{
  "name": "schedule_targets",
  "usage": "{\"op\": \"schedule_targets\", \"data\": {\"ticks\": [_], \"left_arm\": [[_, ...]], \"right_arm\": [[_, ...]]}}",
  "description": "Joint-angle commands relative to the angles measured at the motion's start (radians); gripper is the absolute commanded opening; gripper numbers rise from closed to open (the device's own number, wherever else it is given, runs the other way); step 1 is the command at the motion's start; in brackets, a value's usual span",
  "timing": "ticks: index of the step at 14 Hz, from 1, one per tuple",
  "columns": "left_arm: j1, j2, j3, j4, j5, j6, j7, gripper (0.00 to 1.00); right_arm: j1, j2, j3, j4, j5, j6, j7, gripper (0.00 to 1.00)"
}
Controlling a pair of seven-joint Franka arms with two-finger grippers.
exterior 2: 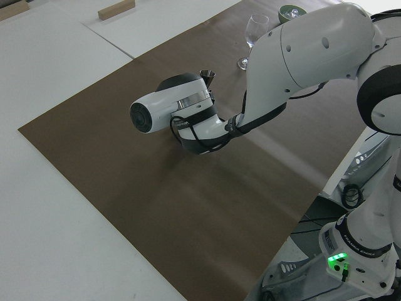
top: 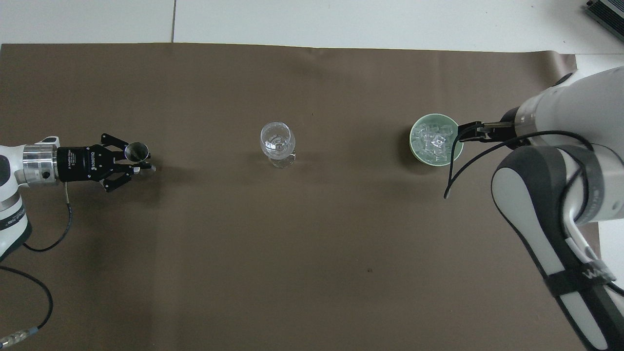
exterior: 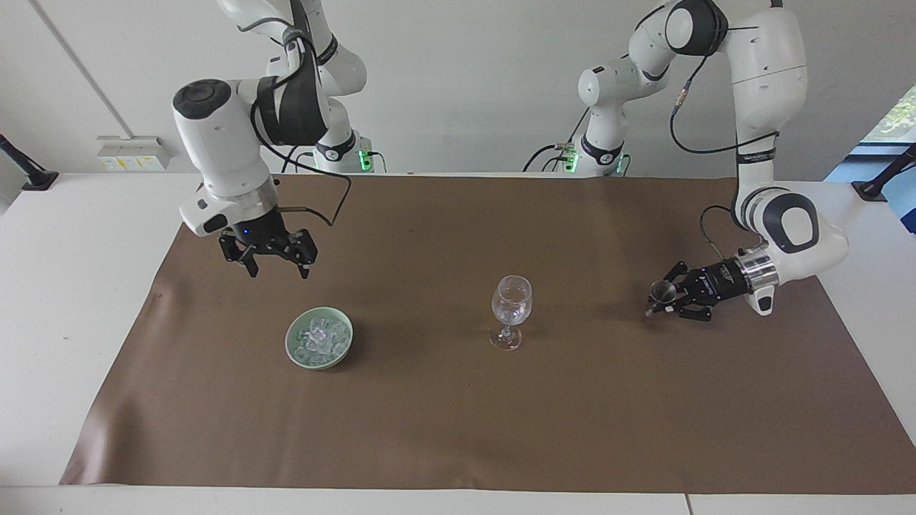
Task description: Pour wine and add ice with both arms
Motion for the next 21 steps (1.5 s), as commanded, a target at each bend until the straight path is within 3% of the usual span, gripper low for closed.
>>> {"op": "schedule_targets", "data": {"ticks": [1,5,10,16,21], "left_arm": [[0.038,0.043,-0.011,0.036,-0.071,-0.048,0.029,0.0],[0.041,0.059,-0.011,0.022,-0.156,-0.047,0.075,0.0],[0.043,0.065,-0.009,0.016,-0.157,-0.056,0.106,0.0],[0.073,0.098,-0.009,0.006,-0.157,-0.08,0.158,0.0],[0.08,0.108,-0.011,0.013,-0.16,-0.088,0.166,0.0]], "right_arm": [[0.022,0.086,0.0,0.005,0.013,0.1,0.042,1.0],[0.042,0.132,0.0,0.004,0.013,0.144,0.066,1.0],[0.046,0.186,0.0,0.004,0.013,0.194,0.066,1.0],[0.02,0.189,-0.003,-0.005,0.015,0.185,0.067,1.0],[0.007,0.192,-0.001,-0.002,0.015,0.191,0.246,1.0]]}}
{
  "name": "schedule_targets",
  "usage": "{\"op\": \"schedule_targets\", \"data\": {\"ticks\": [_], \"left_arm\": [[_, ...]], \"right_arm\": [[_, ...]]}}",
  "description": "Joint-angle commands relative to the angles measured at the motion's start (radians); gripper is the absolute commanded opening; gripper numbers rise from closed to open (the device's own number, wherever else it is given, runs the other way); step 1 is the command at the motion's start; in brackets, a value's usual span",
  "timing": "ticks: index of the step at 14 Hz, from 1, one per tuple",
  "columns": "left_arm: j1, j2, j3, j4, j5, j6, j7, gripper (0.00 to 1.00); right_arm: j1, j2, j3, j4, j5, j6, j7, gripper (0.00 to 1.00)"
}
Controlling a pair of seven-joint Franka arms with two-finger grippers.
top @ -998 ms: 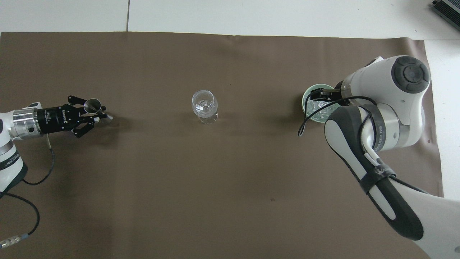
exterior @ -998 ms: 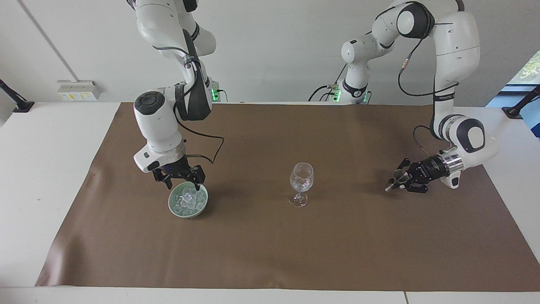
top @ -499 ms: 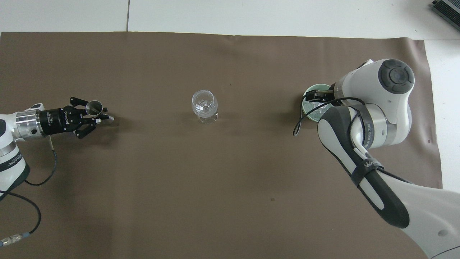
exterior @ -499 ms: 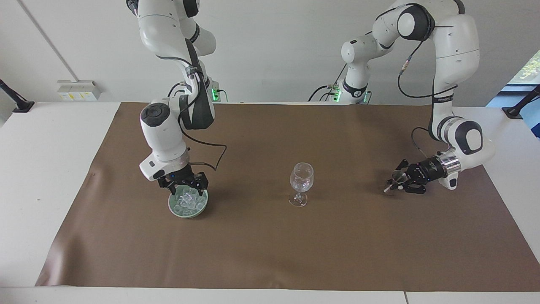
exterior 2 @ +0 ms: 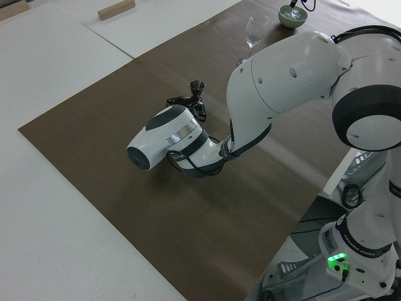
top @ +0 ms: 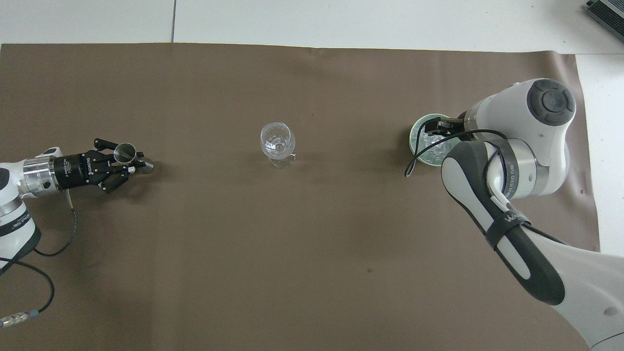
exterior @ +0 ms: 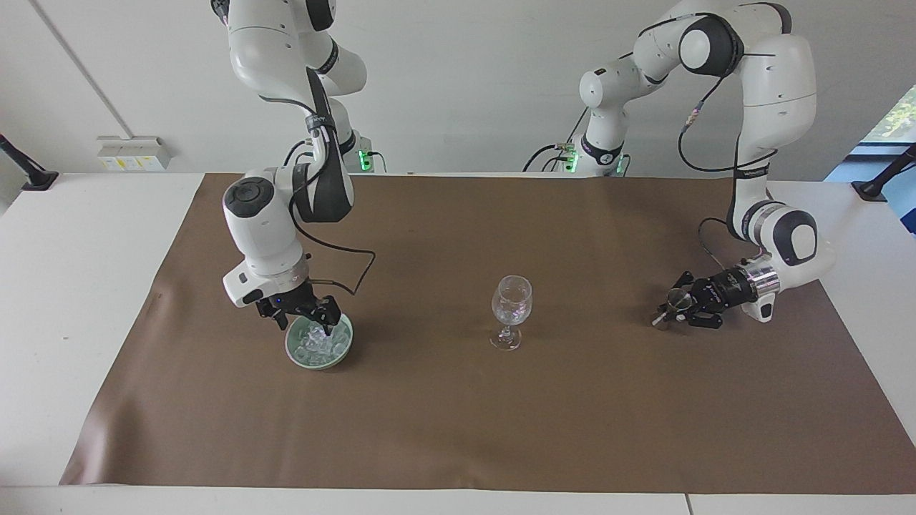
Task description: Pour wine and add ice with both arms
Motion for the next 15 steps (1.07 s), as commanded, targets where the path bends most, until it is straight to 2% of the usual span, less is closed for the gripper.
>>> {"op": "schedule_targets", "data": {"ticks": [1,4,6,10,11,12,15], "left_arm": [[0.011,0.005,-0.008,0.006,-0.02,-0.022,0.013,0.0],[0.01,0.005,-0.008,0.006,-0.026,-0.022,0.013,0.0],[0.007,0.005,-0.008,0.004,-0.028,-0.021,0.013,0.0],[0.005,0.005,-0.008,0.001,-0.038,-0.022,0.016,0.0],[0.007,0.005,-0.008,0.001,-0.038,-0.022,0.016,0.01],[0.005,0.005,-0.008,0.001,-0.04,-0.022,0.016,0.06],[0.005,0.005,-0.008,0.0,-0.04,-0.022,0.022,0.1]], "right_arm": [[-0.005,0.005,0.009,0.003,0.013,0.012,0.12,1.0],[0.005,0.011,0.011,0.008,0.016,0.015,0.193,1.0],[0.007,0.027,0.011,0.006,0.062,0.038,0.239,1.0],[-0.001,0.034,0.011,0.006,0.074,0.023,0.276,0.82],[-0.004,0.033,0.009,0.003,0.074,0.019,0.276,0.8],[-0.005,0.033,0.009,0.003,0.074,0.014,0.276,0.76],[-0.012,0.033,0.011,0.003,0.074,0.012,0.276,0.65]]}}
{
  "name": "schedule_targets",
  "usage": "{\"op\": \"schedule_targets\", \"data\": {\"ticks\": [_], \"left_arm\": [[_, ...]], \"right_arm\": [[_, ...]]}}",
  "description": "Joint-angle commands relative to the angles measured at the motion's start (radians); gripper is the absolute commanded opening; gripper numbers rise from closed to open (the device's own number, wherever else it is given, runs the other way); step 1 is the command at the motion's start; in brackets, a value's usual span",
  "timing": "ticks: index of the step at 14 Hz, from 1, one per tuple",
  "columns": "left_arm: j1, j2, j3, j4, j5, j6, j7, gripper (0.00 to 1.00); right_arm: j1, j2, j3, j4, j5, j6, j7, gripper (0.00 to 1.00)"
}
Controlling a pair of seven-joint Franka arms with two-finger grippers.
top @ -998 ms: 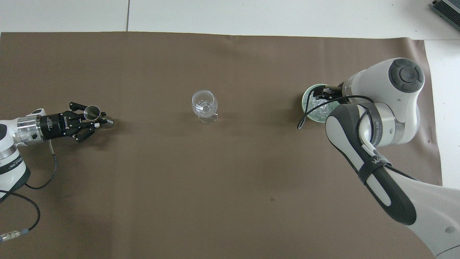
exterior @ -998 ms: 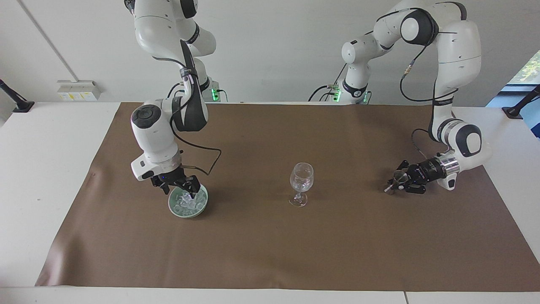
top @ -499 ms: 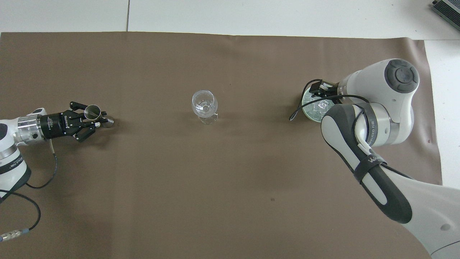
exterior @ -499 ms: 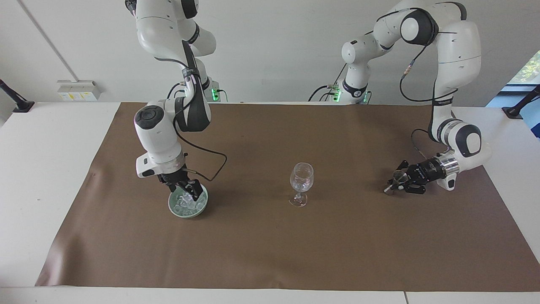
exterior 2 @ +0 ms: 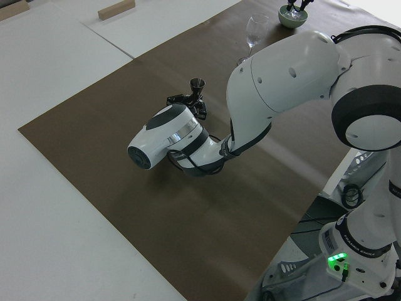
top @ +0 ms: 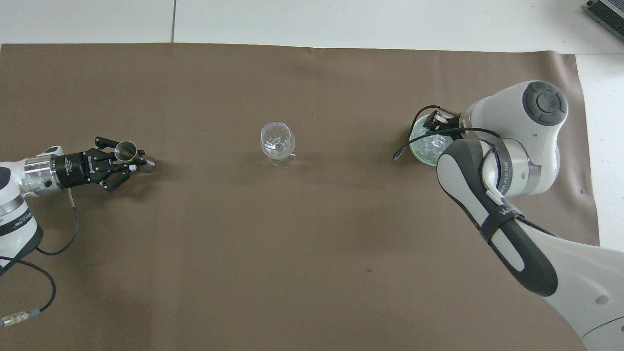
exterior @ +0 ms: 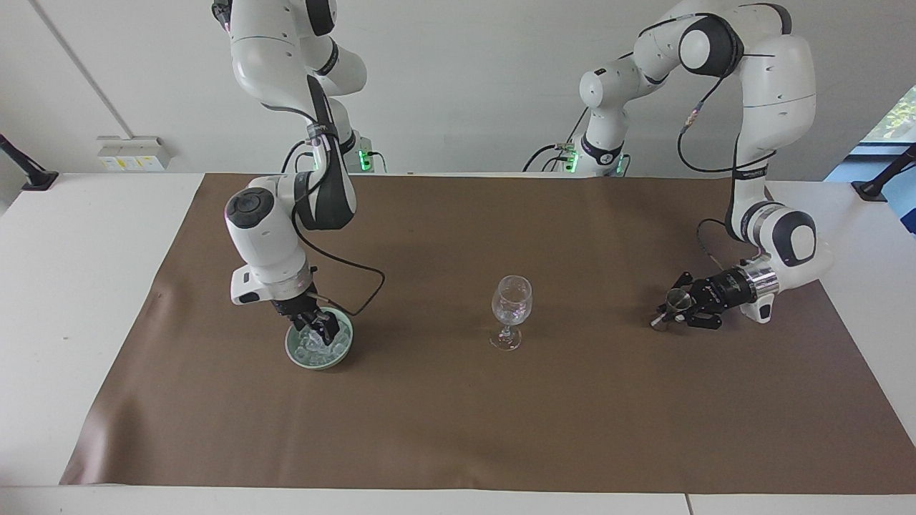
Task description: Pour wine and add ice with both arms
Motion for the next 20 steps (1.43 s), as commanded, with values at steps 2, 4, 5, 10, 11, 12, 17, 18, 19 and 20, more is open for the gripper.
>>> {"op": "schedule_targets", "data": {"ticks": [2,4,5,10,11,12,17,18,19,20], "left_arm": [[0.007,0.005,-0.001,-0.002,-0.022,-0.019,0.017,0.12],[0.008,0.003,0.001,-0.002,-0.021,-0.019,0.017,0.16],[0.008,0.005,0.001,-0.002,-0.021,-0.019,0.017,0.17],[0.008,0.003,0.001,0.001,-0.016,-0.019,0.017,0.28],[0.008,0.003,0.001,0.001,-0.016,-0.018,0.017,0.3],[0.01,0.003,0.001,0.003,-0.014,-0.019,0.015,0.33],[0.011,0.002,0.004,0.007,-0.001,-0.012,0.009,0.59],[0.011,0.0,0.004,0.011,0.007,-0.009,0.006,0.74],[0.011,-0.003,0.007,0.015,0.018,-0.009,0.004,0.89],[0.011,-0.004,0.007,0.029,0.053,-0.004,0.0,1.0]], "right_arm": [[-0.012,0.002,0.008,0.003,0.015,-0.006,0.013,0.63],[-0.012,0.001,0.01,0.003,0.019,-0.006,0.014,0.61],[-0.012,0.002,0.01,0.003,0.019,-0.006,0.014,0.61],[-0.012,0.004,0.008,0.001,0.021,-0.006,0.014,0.45],[-0.012,0.004,0.01,0.0,0.021,-0.006,0.014,0.45],[-0.012,0.004,0.01,0.0,0.021,-0.006,0.016,0.45],[-0.014,0.004,0.008,-0.002,0.021,-0.008,0.014,0.22],[-0.015,0.004,0.008,-0.002,0.021,-0.008,0.014,0.17],[-0.015,0.004,0.008,-0.002,0.021,-0.008,0.014,0.11],[-0.015,0.004,0.008,-0.001,0.021,-0.008,0.014,0.07]]}}
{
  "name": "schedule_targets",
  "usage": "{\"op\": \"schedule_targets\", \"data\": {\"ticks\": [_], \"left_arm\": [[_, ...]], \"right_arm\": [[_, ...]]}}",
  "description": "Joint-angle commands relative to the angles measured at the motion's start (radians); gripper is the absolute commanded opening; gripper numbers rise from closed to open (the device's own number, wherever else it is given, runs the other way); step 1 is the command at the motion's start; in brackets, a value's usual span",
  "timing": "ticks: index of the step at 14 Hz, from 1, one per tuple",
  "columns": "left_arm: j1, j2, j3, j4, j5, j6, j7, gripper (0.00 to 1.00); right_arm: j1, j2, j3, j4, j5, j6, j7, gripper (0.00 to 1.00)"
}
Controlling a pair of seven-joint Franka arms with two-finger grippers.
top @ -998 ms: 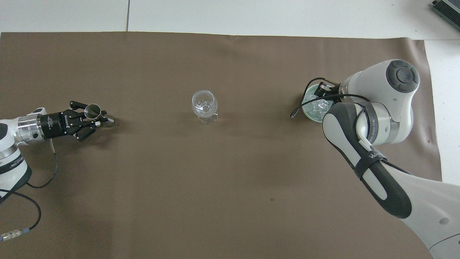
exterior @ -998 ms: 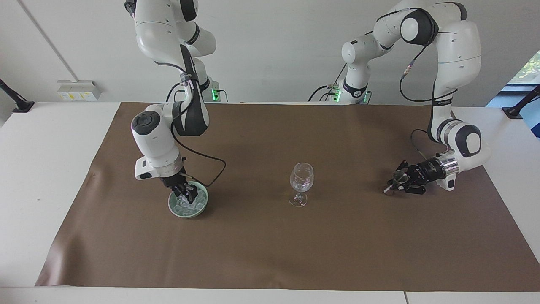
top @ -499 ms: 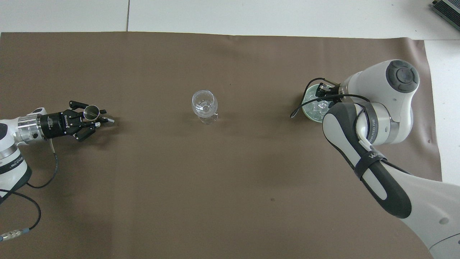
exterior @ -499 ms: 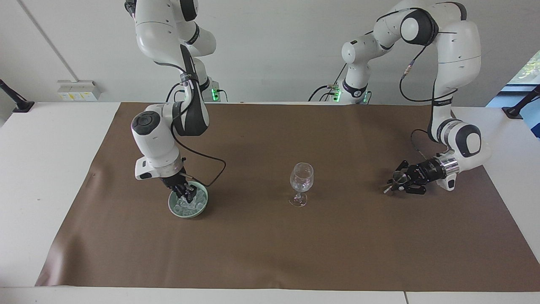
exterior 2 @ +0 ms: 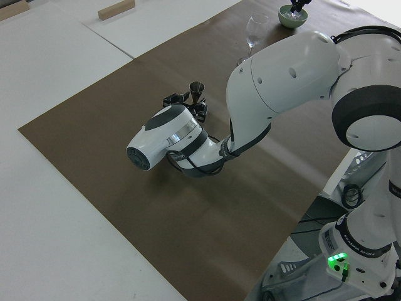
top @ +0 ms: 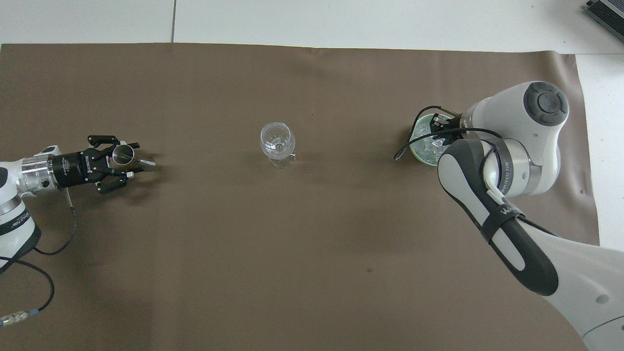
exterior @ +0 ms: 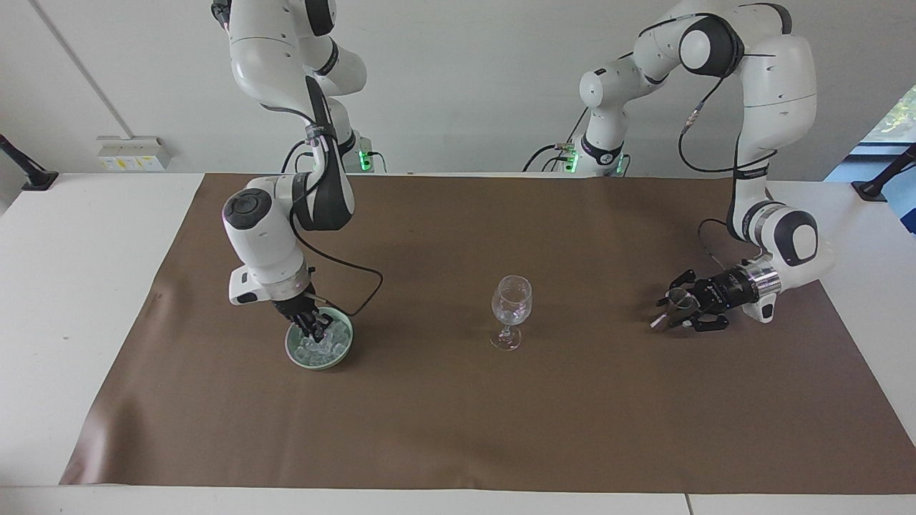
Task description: Pour wine and add ice with both arms
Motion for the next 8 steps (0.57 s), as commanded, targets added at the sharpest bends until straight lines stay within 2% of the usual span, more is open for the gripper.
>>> {"op": "schedule_targets", "data": {"ticks": [1,5,8], "left_arm": [[0.015,-0.004,-0.001,0.04,0.075,-0.005,-0.007,1.0],[0.037,-0.004,-0.001,0.121,0.222,-0.017,-0.022,1.0],[0.046,-0.012,0.003,0.192,0.343,-0.021,-0.022,1.0]], "right_arm": [[-0.013,0.005,0.009,0.006,0.018,-0.006,0.012,0.01],[-0.015,0.006,0.009,0.053,0.016,-0.011,0.002,0.0],[-0.003,0.0,0.012,0.143,0.012,-0.097,-0.037,0.0]]}}
